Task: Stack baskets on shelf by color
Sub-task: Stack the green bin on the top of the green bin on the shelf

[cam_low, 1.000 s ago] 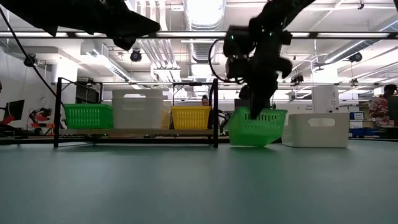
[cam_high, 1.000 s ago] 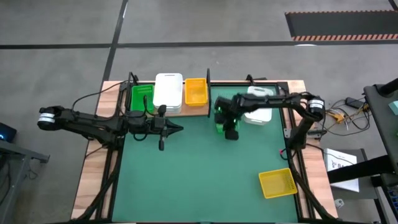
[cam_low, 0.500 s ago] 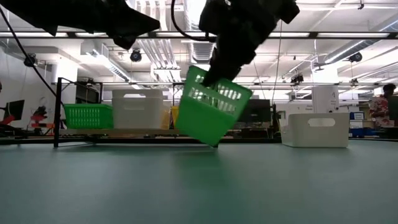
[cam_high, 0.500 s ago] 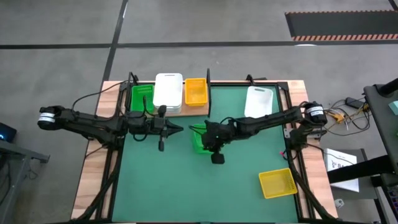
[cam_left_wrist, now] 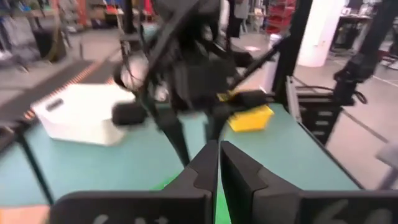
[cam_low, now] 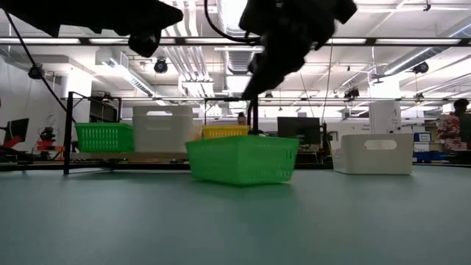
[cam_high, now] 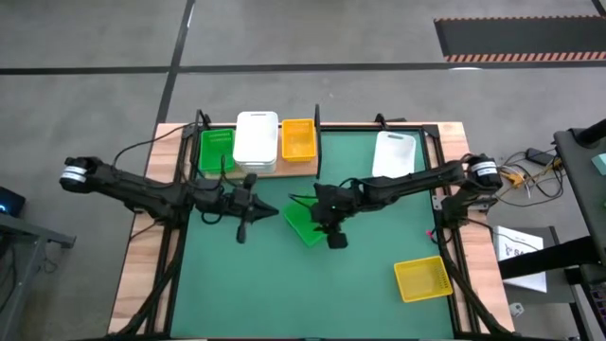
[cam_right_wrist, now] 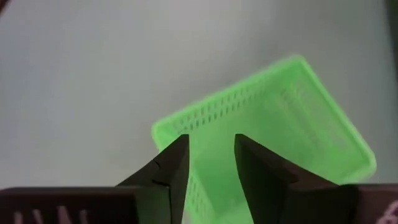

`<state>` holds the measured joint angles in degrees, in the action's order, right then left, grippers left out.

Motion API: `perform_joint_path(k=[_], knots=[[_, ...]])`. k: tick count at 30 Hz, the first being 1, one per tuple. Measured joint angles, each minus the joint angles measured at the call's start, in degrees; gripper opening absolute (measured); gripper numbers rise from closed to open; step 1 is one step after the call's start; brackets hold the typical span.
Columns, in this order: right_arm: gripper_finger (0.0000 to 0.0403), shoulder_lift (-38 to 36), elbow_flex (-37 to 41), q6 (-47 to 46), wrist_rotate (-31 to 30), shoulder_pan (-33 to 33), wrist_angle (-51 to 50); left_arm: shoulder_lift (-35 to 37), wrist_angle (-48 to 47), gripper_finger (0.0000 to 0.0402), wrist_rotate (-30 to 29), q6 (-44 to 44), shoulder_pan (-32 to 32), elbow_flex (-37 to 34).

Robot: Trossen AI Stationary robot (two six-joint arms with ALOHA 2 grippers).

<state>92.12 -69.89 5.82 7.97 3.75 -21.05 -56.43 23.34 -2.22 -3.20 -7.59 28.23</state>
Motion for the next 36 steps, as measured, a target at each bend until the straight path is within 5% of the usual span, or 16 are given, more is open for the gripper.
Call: perform_joint_path(k=[5,13,22,26,36], knots=[[0.0129,-3.55,3.06,1.53,0.00,0.00,-3.97,-6.80,1.67,0.0001,-2.11,-5.20,-3.43,0.72],[0.0115,-13.49,13.39,5.50,-0.54,-0.43,5.91,-24.29,1.57,0.0001,-4.83,-11.54,-4.48,11.80],[0.0105,-25.41,17.63,6.90,-0.55,-0.57,9.54,-39.07,-32.70,0.0001,-7.49,-17.55,-5.32,35.24],[0.0111,-28.30,20.43,6.76,-0.56,-0.57,10.06,-44.51,-38.33,0.0005,-7.29,-20.42,-5.33,41.88],[0.0139,-32.28,25.71,4.23,-0.67,-0.76,9.60,-50.95,-36.44,0.0133,-10.66,-21.06,-5.16,45.23]])
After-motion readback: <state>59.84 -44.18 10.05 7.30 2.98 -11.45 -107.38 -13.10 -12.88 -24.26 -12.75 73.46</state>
